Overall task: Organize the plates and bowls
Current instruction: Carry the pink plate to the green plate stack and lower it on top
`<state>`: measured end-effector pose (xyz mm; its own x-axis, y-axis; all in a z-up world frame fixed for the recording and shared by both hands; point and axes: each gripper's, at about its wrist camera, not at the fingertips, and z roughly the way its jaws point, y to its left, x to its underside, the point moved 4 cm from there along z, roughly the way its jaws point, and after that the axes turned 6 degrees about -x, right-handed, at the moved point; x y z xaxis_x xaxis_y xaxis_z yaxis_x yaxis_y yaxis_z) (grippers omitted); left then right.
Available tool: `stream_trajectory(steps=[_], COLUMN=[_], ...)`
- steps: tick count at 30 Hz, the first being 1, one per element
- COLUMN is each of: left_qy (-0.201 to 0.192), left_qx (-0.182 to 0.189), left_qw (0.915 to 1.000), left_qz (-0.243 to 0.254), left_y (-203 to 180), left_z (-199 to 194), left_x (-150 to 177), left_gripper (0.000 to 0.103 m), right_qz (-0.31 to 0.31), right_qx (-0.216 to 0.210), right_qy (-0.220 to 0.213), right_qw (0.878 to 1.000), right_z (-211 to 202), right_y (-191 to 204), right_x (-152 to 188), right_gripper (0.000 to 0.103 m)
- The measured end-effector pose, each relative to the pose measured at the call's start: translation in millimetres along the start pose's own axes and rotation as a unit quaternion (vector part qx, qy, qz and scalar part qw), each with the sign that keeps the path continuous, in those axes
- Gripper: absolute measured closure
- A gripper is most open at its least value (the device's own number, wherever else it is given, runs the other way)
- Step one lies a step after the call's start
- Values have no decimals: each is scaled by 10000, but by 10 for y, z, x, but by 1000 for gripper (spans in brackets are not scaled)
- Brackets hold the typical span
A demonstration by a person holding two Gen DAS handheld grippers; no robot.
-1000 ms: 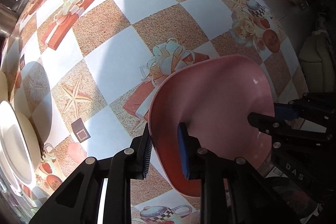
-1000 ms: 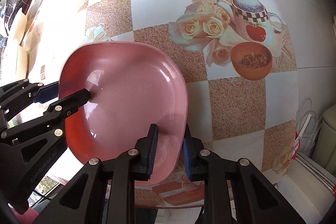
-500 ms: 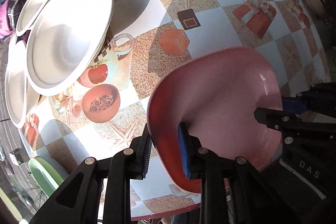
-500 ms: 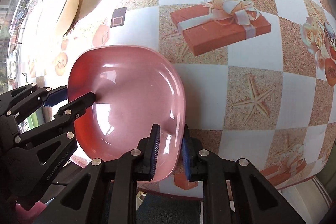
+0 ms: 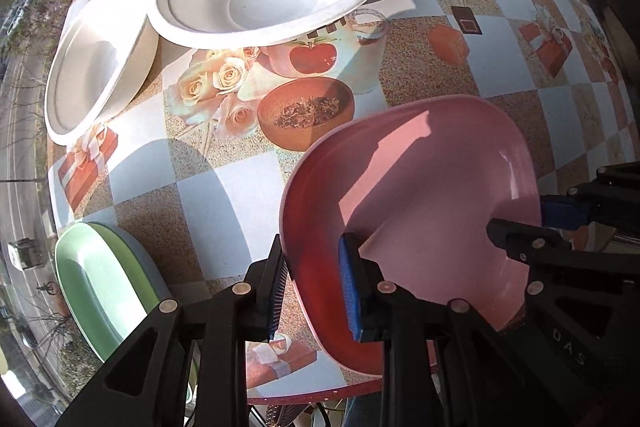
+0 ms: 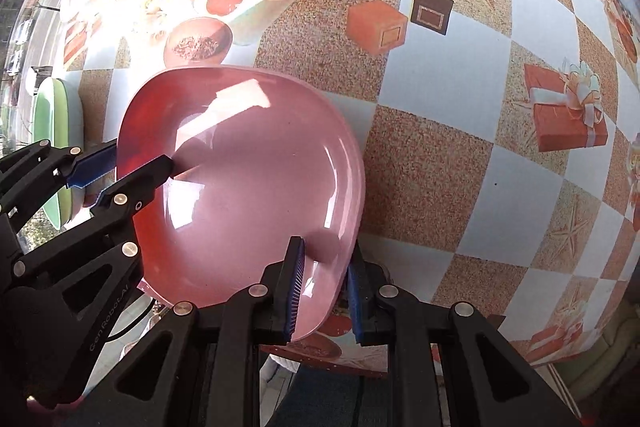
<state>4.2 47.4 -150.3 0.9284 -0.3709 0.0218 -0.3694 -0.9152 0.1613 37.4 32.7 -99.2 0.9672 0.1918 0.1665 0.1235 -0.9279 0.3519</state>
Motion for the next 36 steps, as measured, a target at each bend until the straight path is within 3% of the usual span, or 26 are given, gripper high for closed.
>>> stream_trajectory(steps=[1,7,18,29,36], left_qy=[-7,19,35,-417,-509], left_qx=[19,155,374,291,200], left_qw=[10000,9999,9987,9986,9968], left_qz=[-9,-3,334,-129,-583], left_y=[-40,-69,-14,399,672], left_z=[-38,-77,-77,-455,-490], left_x=[-23,-24,83,58,173], left_gripper=[76,76,76,76,76], right_qz=[-6,-110,314,-82,-445], right_qx=[-1,144,6,67,95], right_qy=[13,137,409,69,-68], right_qw=[10000,9997,9987,9999,9989], right_z=[18,133,168,-236,-443], right_y=[88,330,366,611,874], right_x=[-125,-153,-118,-344,-427], right_gripper=[80,80,81,81,81])
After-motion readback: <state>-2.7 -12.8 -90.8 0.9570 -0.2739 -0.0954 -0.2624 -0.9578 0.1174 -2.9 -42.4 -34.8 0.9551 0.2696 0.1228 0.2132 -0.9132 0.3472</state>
